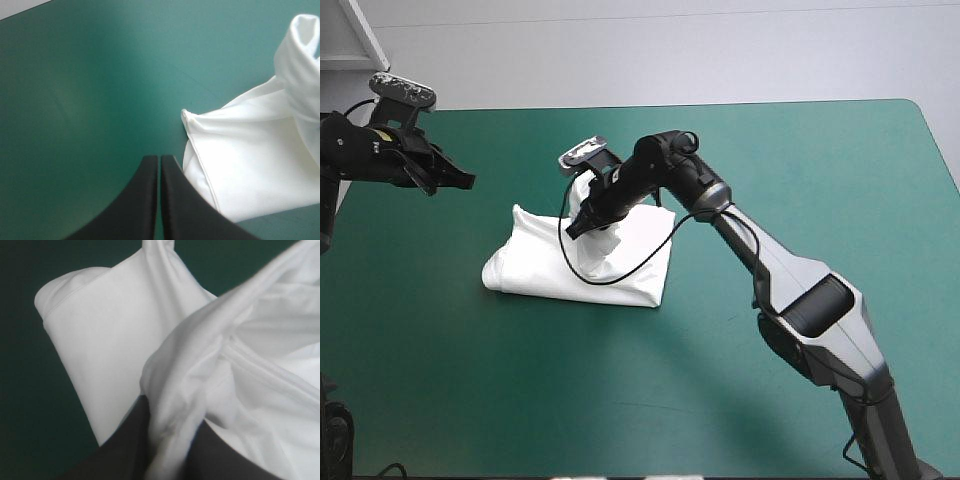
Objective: Fold the cloth
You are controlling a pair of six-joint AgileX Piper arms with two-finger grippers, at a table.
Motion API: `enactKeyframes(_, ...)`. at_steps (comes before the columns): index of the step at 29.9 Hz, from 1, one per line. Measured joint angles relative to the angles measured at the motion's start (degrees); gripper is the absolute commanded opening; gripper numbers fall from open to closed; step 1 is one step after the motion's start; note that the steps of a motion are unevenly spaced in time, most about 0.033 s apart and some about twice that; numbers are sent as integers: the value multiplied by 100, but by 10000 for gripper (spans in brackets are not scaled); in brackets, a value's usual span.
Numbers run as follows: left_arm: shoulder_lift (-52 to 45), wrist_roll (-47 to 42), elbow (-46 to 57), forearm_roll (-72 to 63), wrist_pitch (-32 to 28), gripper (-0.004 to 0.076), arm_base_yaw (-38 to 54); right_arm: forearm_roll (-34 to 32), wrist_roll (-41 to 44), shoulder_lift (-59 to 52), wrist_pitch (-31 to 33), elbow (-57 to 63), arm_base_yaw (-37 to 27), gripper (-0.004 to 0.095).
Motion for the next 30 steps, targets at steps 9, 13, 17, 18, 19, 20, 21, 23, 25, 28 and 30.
enactKeyframes(9, 0, 0, 0, -6, 42, 19, 0, -15, 125, 672, 60, -757, 448, 29)
enactKeyframes(13, 0, 0, 0, -6, 49, 19, 0, 41, 13, 692, 27, -793, 570, 270)
enactKeyframes(17, 22, -11, 0, -6, 49, 19, 0, 283, -188, 697, 27, -931, 647, 652)
enactKeyframes(18, 29, -23, 0, -6, 49, 19, 0, 391, -272, 697, 22, -952, 670, 696)
enactKeyframes(19, 41, -41, 0, -6, 49, 19, 0, 519, -376, 697, 22, -967, 687, 711)
enactKeyframes(20, 60, -42, 0, -6, 49, 19, 0, 657, -456, 697, 22, -974, 699, 708)
enactKeyframes(21, 81, -46, 0, -6, 57, 19, 0, 772, -548, 697, 22, -985, 714, 694)
enactKeyframes(23, 122, -46, 0, -6, 101, 19, 0, 894, -664, 697, 71, -991, 728, 641)
enactKeyframes(25, 147, -46, 10, -6, 149, 19, 0, 939, -739, 697, 218, -1014, 726, 564)
enactKeyframes(28, 160, -46, 10, -6, 164, 19, 0, 908, -589, 677, 423, -1059, 626, 518)
enactKeyframes(30, 160, -49, 10, -6, 158, 19, 0, 797, -378, 637, 470, -1059, 491, 518)
